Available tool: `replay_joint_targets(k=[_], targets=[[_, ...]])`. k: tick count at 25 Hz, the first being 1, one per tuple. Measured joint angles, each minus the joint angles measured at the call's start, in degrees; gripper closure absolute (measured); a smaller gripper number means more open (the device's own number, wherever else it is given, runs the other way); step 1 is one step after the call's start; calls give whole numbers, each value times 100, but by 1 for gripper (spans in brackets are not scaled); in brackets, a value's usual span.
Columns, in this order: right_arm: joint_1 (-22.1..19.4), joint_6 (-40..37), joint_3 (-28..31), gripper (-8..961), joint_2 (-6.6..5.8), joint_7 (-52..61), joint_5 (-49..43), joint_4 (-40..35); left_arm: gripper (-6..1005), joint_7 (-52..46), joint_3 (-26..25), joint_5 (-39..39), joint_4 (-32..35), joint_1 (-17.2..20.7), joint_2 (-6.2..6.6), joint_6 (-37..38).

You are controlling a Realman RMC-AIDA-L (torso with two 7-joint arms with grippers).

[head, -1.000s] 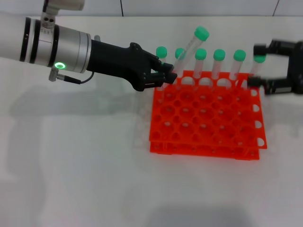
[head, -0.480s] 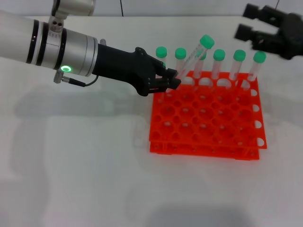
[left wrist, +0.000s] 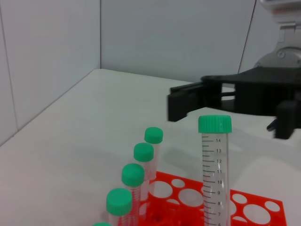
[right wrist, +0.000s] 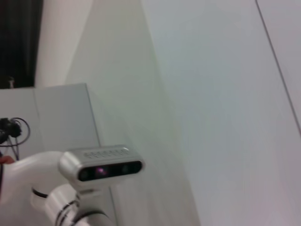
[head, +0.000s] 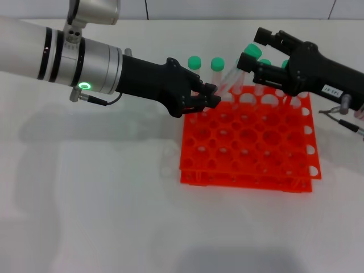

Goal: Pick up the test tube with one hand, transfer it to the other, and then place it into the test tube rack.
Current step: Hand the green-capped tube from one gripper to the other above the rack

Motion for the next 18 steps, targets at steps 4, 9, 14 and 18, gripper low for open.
replay_joint_targets(k=[4,9,14,18], targets=[[19,58,15,83,22,-125,2,188,780,76,-1,-7,0,15,-34,-12],[3,58,46,84,19,-63,47,242,778,106,-21,-8,0,25,-53,-14],[-49,40,54,85,-4,38,153,255,776,140,-38,-12,-2,34,-74,-13],[-67,68,33,92,-17,215,218,259,775,226,-41,-71,-2,74,-107,-15]])
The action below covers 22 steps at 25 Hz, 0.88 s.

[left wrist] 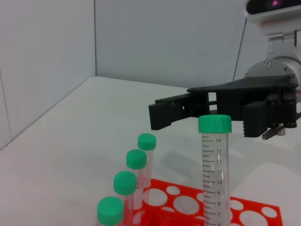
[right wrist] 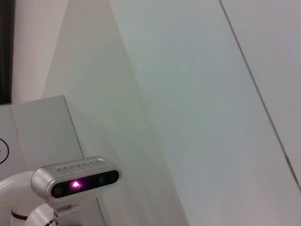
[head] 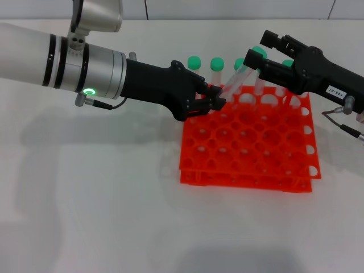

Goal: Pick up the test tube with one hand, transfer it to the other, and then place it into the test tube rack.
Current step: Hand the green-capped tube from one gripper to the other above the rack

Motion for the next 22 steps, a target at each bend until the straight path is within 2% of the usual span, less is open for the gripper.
replay_joint_targets(k=[14,20,22], targets=[[-13,-40,-31,142,13,20,-11,14,770,-30,-10,-25,0,32,6,-125],[-1,-28,-31,228,26,-14,-18,16,767,-36,-11,-22,0,31,8,-137],[13,-13,-31,295,27,-17,-20,16,767,-29,-10,-21,0,23,8,-137]])
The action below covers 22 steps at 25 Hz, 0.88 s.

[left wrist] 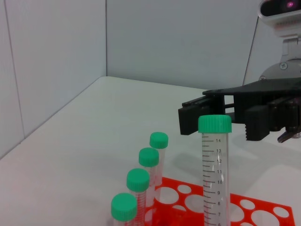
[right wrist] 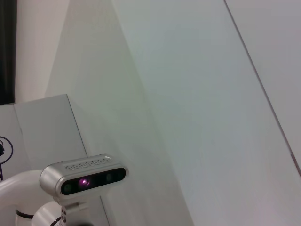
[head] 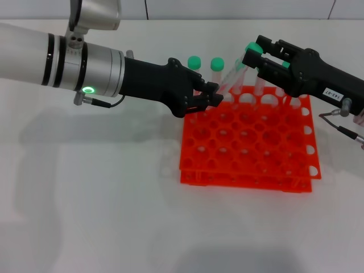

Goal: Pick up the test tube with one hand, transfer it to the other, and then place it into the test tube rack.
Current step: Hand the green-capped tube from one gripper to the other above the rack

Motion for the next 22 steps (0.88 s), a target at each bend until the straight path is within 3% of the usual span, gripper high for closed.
replay_joint_targets(k=[3,9,17,22], targets=[[16,15,0,395,0,-4,0,0,765,8,12,1,0,-19,-2,0],[25,56,0,414,0,-7,8,-21,763,10,25,6,0,-41,-7,0],[28,71,7,538,0,-39,14,-43,760,9,27,6,0,-47,-24,-8],[28,73,15,695,8,-45,16,-53,758,-3,25,12,0,-55,-38,-22]])
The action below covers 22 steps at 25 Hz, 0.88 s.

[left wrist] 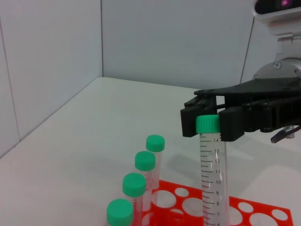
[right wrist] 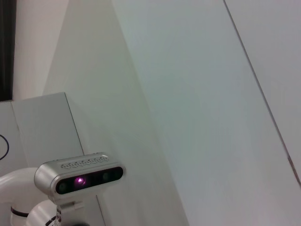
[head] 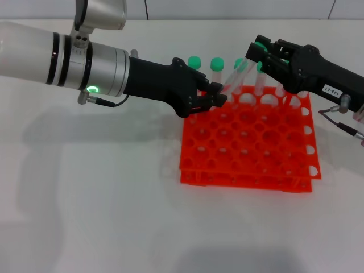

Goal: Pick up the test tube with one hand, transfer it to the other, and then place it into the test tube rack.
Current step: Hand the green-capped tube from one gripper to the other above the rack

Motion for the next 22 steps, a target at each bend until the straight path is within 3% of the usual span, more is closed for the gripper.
replay_joint_targets(k=[5,9,10,16,22], targets=[[3,-3,-6,690,0,-3,28,-3,756,-198,-1,-9,68,6,-28,-178],[6,-19,11,686,1,-4,29,8,755,-430,17,65,294,53,-120,-258],[6,-19,11,685,3,-4,5,12,754,-651,86,93,421,69,-165,-272],[9,-33,33,679,2,-3,2,5,752,-1167,561,51,564,21,-162,-218],[-5,-45,28,673,-22,-3,2,-23,495,-1865,876,48,1409,280,-167,82]])
